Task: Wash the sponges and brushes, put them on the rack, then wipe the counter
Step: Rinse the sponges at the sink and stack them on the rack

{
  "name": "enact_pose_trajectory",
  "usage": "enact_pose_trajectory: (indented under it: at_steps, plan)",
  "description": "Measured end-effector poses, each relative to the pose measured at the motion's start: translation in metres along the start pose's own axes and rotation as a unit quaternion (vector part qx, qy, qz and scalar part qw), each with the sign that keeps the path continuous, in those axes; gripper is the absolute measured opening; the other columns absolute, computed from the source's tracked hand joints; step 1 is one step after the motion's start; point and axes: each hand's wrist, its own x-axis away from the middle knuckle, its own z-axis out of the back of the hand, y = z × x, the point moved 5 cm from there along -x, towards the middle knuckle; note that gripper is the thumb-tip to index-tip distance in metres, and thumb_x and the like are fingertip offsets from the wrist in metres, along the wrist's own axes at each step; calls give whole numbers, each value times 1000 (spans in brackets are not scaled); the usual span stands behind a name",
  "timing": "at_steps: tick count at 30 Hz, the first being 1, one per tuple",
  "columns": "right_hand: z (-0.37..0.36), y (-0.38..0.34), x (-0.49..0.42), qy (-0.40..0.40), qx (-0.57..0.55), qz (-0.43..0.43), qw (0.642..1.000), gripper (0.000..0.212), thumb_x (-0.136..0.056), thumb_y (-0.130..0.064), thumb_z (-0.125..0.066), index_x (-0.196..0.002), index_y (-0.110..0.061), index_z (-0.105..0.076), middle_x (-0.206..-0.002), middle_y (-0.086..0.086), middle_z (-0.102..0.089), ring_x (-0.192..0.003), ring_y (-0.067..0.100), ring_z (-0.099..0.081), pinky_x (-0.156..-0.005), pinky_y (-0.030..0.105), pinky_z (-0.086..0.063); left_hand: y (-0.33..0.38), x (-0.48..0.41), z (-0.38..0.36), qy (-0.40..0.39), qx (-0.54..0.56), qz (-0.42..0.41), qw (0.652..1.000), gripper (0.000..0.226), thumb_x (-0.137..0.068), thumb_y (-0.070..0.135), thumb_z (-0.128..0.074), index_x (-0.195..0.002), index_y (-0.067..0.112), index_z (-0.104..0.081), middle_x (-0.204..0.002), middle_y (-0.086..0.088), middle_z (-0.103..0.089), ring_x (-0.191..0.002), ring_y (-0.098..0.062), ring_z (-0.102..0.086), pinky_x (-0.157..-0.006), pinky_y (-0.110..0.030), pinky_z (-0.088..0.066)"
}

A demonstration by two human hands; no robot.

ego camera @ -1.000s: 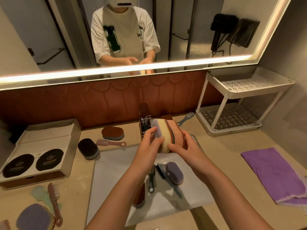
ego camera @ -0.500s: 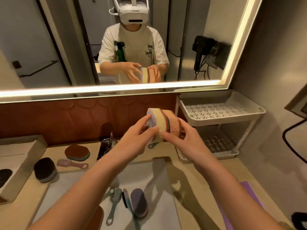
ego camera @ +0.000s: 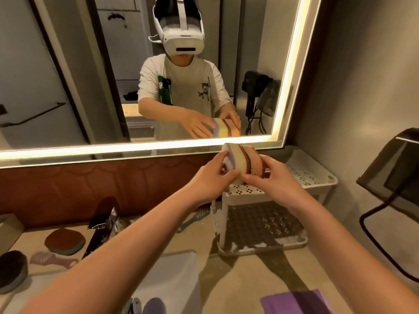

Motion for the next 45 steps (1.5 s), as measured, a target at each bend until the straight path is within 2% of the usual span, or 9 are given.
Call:
enact_pose_trajectory:
  at_steps: [3, 8, 12, 18, 21, 29, 37, 41, 45]
  plan:
    - [8, 20, -11, 0, 32, -1, 999, 50, -79, -30, -73, -124, -24, -52, -111, -5, -60, -97, 5, -60, -73, 13, -45, -8, -17, -14, 14, -11, 24, 1000, 64, -91, 30, -54, -146, 17, -24, -142, -10, -45, -127, -23, -47, -100, -39, -47]
    - [5, 42, -32, -42, 87, 3, 995, 60, -77, -31, -74, -130, -21, -48, -121, 1, -58, -101, 10, -57, -74, 14, -45, -27, -33, -28, 24, -47, 53, 997, 59, -91, 28, -57, -141, 15, -29, -137, -9, -50, -119, -21, -55, -85, -23, -49]
    - [-3, 56, -47, -57, 117, -6, 991, 70, -78, -30, -73, -139, -17, -41, -129, 2, -54, -105, 11, -52, -77, 15, -43, -41, -42, -33, 38, -110, 79, 990, 57, -88, 35, -58, -136, 16, -33, -129, -11, -57, -115, -27, -57, -94, -46, -49]
    - [-8, 69, -70, -52, 160, -22, 986, 72, -79, -33, -72, -142, -18, -38, -135, 4, -49, -120, 20, -50, -96, 29, -44, -51, -57, -39, 104, -173, 93, 975, 58, -92, 33, -51, -144, 18, -29, -141, -7, -43, -130, -25, -36, -107, -42, -35]
    - [-9, 74, -80, -56, 172, -38, 983, 75, -80, -36, -70, -144, -18, -35, -138, 6, -45, -124, 23, -46, -103, 37, -43, -55, -61, -39, 126, -184, 115, 968, 56, -94, 36, -46, -145, 21, -28, -141, -9, -39, -132, -27, -30, -105, -41, -32]
    - [-17, 78, -93, -34, 109, -48, 992, 56, -81, -30, -71, -131, -17, -49, -127, 3, -57, -117, 19, -53, -92, 27, -43, -54, -67, -38, 194, -230, 123, 946, 39, -96, 37, -41, -133, 22, -43, -124, -3, -57, -123, -25, -37, -89, -37, -41]
    - [-27, 83, -100, -21, 73, -81, 994, 52, -81, -30, -70, -128, -17, -52, -125, 4, -60, -117, 20, -55, -98, 35, -46, -54, -65, -38, 234, -218, 112, 941, 31, -93, 35, -50, -117, 16, -44, -116, -6, -57, -116, -24, -43, -86, -38, -47]
    - [-25, 86, -101, -13, 114, -106, 988, 51, -79, -39, -71, -120, -14, -56, -119, 7, -62, -112, 23, -57, -95, 38, -49, -54, -66, -37, 248, -242, 105, 932, 32, -93, 34, -49, -118, 14, -44, -119, -6, -52, -114, -23, -44, -86, -35, -44]
    - [-13, 79, -90, 38, 184, -106, 976, 60, -77, -46, -70, -117, -10, -45, -116, 7, -55, -109, 25, -54, -86, 39, -49, -55, -58, -31, 255, -196, 99, 942, 31, -95, 32, -46, -120, 14, -46, -120, -7, -51, -113, -22, -48, -92, -38, -44]
